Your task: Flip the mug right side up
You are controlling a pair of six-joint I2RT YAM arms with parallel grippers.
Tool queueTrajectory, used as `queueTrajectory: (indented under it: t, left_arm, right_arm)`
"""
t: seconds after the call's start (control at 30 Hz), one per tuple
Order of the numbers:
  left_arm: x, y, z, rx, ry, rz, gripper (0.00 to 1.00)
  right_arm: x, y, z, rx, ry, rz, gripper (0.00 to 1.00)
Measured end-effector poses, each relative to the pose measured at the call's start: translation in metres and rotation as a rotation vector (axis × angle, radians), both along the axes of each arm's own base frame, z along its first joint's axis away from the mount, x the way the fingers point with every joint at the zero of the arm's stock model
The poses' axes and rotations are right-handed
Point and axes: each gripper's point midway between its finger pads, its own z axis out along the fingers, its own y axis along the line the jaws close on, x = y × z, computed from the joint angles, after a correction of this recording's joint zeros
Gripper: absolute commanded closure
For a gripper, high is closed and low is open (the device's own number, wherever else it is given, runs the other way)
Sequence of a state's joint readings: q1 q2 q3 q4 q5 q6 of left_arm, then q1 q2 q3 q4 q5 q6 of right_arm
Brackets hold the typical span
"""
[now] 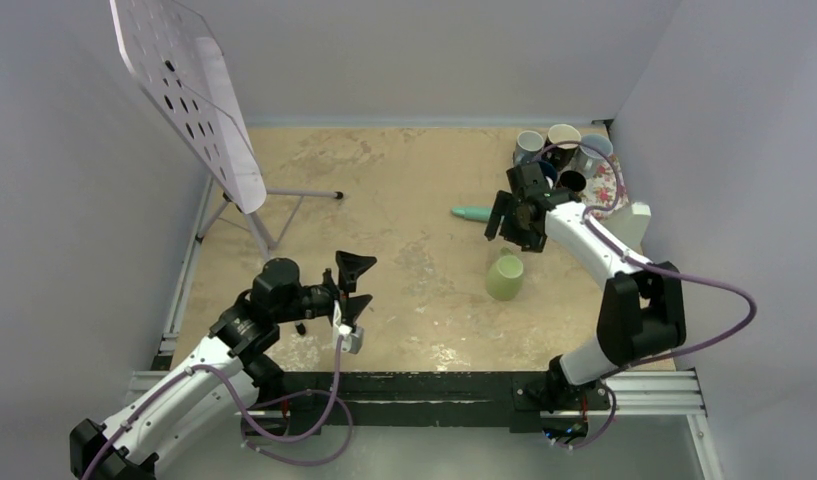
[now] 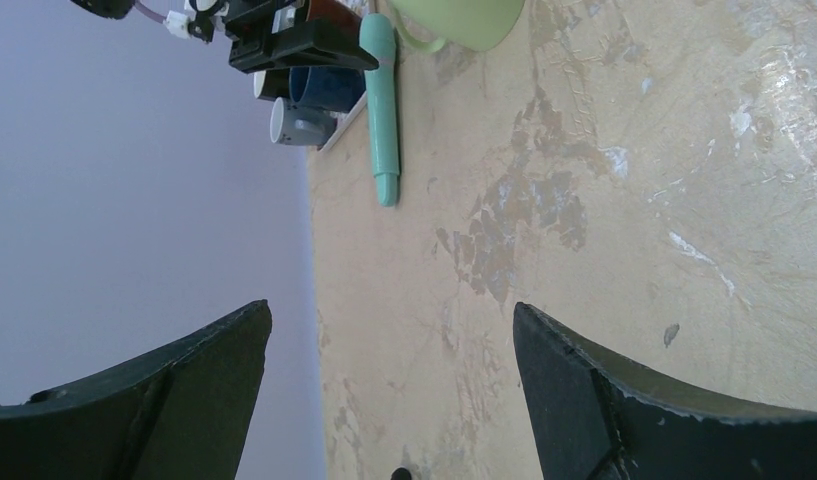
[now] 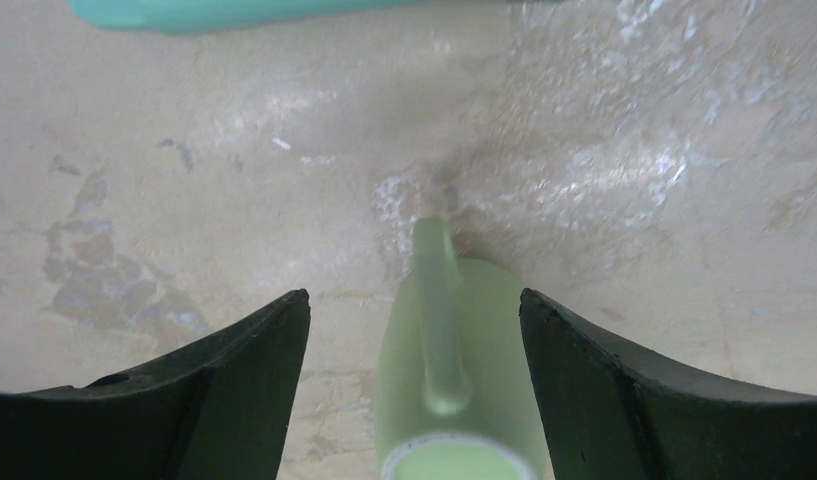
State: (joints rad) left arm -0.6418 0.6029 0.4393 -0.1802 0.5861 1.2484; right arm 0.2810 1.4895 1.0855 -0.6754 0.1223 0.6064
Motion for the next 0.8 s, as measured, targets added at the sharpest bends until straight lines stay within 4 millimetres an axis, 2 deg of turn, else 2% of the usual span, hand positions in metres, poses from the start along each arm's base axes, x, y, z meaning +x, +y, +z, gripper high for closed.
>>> queueTrajectory:
  t: [0.13, 0.3, 0.4, 0.6, 0.8]
  left_arm:
    - [0.001, 0.002, 0.002, -0.004, -0.011, 0.009, 0.06]
    - [0.0, 0.003, 0.001, -0.006, -0.006, 0.015, 0.06]
    - [-0.001, 0.003, 0.0, -0.003, -0.002, 0.015, 0.06]
    - [-0.001, 0.004, -0.001, -0.002, 0.0, 0.015, 0.06]
    - [-0.002, 0.004, -0.003, -0.012, 0.039, 0.027, 0.07]
  right_arm:
    - [0.013, -0.009, -0.01, -0.086, 0.067, 0.028, 0.2]
    - [-0.002, -0.011, -0.043, -0.123, 0.217, 0.107, 0.28]
    - [-0.006, -0.008, -0.061, -0.115, 0.294, 0.156, 0.46]
    - [-0.008, -0.003, -0.073, -0.1, 0.354, 0.233, 1.0]
    - [-0.011, 0.001, -0.069, -0.08, 0.351, 0.267, 1.0]
